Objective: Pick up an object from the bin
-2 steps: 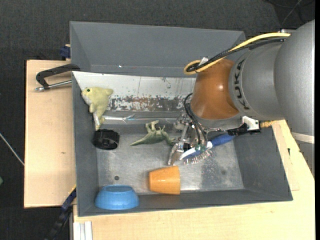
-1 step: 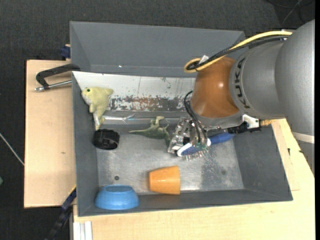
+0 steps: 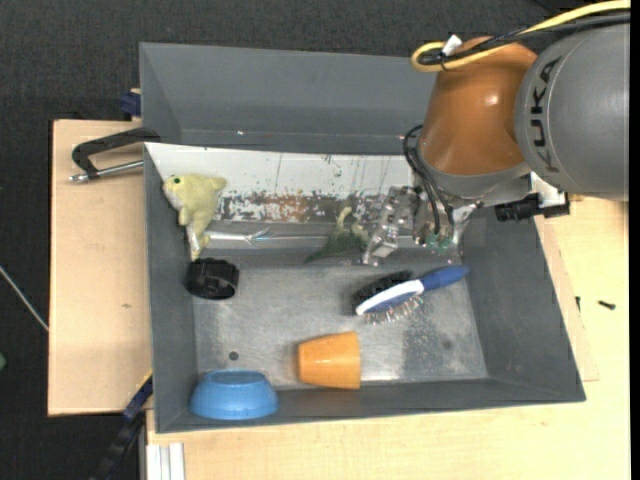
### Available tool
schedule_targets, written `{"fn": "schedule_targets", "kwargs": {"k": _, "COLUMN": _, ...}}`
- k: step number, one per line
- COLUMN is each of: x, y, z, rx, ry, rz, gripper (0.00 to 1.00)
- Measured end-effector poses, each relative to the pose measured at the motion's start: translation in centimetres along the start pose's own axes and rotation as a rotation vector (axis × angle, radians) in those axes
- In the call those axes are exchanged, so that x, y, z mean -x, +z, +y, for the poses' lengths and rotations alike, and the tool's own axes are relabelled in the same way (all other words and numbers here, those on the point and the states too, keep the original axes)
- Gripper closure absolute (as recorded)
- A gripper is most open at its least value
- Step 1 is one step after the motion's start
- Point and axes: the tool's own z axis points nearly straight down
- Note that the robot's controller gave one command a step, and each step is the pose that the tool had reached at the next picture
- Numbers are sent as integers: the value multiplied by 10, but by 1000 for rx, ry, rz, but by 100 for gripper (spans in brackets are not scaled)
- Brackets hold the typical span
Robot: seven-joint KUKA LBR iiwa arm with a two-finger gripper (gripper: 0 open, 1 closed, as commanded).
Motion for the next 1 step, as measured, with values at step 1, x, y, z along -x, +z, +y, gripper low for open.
{"fn": "schedule_targets", "kwargs": {"k": 1, "x": 7, "y": -67, "z": 9, "rx": 1, "ry": -15, "rz": 0, "gripper": 100}}
